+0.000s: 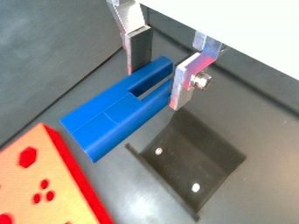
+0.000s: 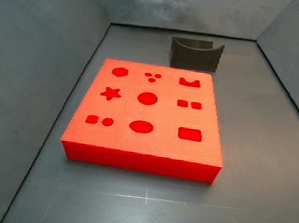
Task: Pick up the square-circle object. Move up. Place the square-circle object on the fixture. Regrasp the square-circle object. Move to above the board. Insert the square-circle object.
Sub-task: Place the square-circle object on the fixture.
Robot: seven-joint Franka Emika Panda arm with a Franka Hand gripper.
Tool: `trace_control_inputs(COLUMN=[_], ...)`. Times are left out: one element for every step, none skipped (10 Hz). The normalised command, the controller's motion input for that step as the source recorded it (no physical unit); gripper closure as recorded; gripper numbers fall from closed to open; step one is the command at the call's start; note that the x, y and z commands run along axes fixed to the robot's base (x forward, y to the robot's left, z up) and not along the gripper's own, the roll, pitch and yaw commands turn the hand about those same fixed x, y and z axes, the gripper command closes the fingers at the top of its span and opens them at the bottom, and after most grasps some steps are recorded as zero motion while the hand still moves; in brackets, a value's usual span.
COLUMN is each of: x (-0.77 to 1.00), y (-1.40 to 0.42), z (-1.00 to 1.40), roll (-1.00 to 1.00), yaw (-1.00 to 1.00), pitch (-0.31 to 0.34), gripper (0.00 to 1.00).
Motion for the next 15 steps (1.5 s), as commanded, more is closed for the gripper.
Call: trace_control_inputs(x=[0.51, 0.48, 0.40, 0.35, 0.27, 0.22, 0.12, 0.11, 0.12, 0.13, 0.14, 0.15, 0.16, 0.17, 0.18], y=[0.06, 0.06, 0.05, 0.05, 0.04, 0.04, 0.07, 0.07, 0.08, 0.08, 0.09, 0.09, 0.10, 0.11, 0.11], z=[-0.01, -0.01, -0.01, -0.01, -0.01, -0.01, -1.00, -1.00, -1.00, -1.00, -1.00, -1.00, -1.00, -1.00, -1.00], roll=[-0.82, -0.71, -0.49, -0.33, -0.21, -0.19, -1.00, -1.00, -1.00, -1.00, -1.00, -0.94, -0.78, -0.57, -0.41], yaw=[-0.14, -0.14, -0.13, -0.12, -0.11, -0.10, -0.09, -0.09, -0.10, -0.10, -0.11, -0.12, -0.12, -0.13, -0.13], pitch=[0.167, 0.148, 0.114, 0.096, 0.078, 0.073, 0.021, 0.016, 0.034, 0.058, 0.078, 0.091, 0.083, 0.077, 0.073], gripper=[1.00, 1.00, 1.00, 1.00, 1.00, 1.00, 1.00, 1.00, 1.00, 1.00, 1.00, 1.00, 1.00, 1.00, 1.00])
